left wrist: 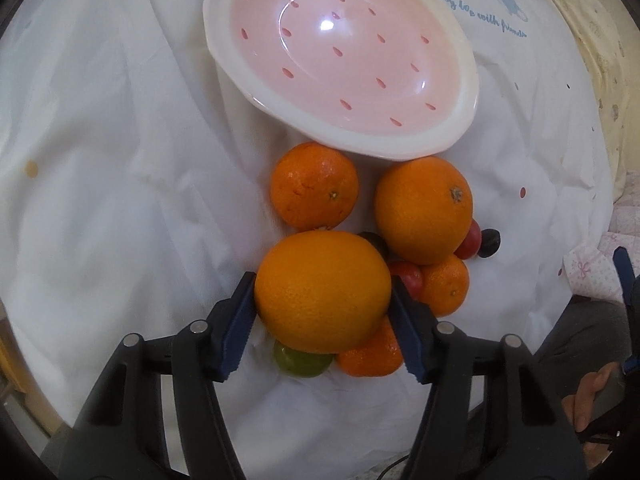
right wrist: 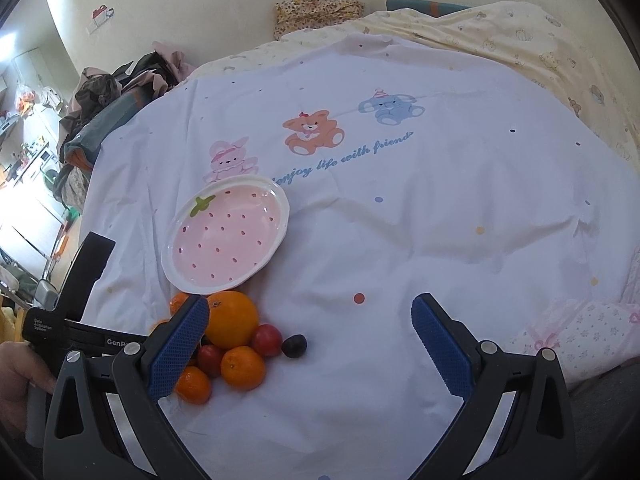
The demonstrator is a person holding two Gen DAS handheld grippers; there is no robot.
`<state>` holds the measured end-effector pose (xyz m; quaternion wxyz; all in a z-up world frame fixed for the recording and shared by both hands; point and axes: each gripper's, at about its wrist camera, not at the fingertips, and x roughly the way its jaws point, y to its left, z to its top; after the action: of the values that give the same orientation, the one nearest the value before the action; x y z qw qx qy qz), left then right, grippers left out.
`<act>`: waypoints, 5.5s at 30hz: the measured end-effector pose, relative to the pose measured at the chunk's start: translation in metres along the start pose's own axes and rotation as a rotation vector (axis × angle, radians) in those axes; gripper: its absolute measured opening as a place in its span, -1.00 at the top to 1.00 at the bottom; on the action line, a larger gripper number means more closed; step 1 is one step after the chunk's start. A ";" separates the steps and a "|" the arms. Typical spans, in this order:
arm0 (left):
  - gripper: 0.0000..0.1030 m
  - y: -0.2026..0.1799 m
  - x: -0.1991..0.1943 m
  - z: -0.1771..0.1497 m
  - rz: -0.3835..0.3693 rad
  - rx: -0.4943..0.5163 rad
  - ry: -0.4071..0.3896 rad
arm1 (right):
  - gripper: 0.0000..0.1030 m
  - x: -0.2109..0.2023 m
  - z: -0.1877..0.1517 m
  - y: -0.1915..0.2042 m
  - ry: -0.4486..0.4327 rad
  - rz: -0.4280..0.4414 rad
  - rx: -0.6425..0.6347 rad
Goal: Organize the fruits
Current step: 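Grasp a mandarin from the fruit cluster with the left gripper, then lift the mandarin with the left gripper while the right gripper grasps the dark plum, then lower mandarin and plum into the pink bowl and open both grippers, then withdraw both grippers from the bowl and move the right gripper to a mandarin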
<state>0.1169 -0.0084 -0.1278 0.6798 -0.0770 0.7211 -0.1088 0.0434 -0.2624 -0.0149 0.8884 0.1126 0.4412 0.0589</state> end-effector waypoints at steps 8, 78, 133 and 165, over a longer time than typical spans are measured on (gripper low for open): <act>-0.13 -0.007 -0.073 -0.023 -0.001 -0.009 -0.137 | -1.00 -0.004 0.000 -0.002 -0.009 0.000 0.005; -0.13 0.005 -0.105 0.036 0.236 -0.081 -0.418 | 0.51 0.053 0.080 0.052 0.117 0.357 -0.302; -0.68 -0.011 -0.051 0.130 0.166 0.005 -0.421 | -0.04 0.210 0.106 0.059 0.344 0.324 -0.187; -0.98 -0.011 -0.152 -0.019 0.207 -0.025 -0.672 | -0.82 0.049 0.072 0.026 0.114 0.303 -0.085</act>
<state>0.1070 0.0215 0.0229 0.8857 -0.0434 0.4623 0.0011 0.1300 -0.2376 -0.0036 0.8467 0.1368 0.4661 0.2170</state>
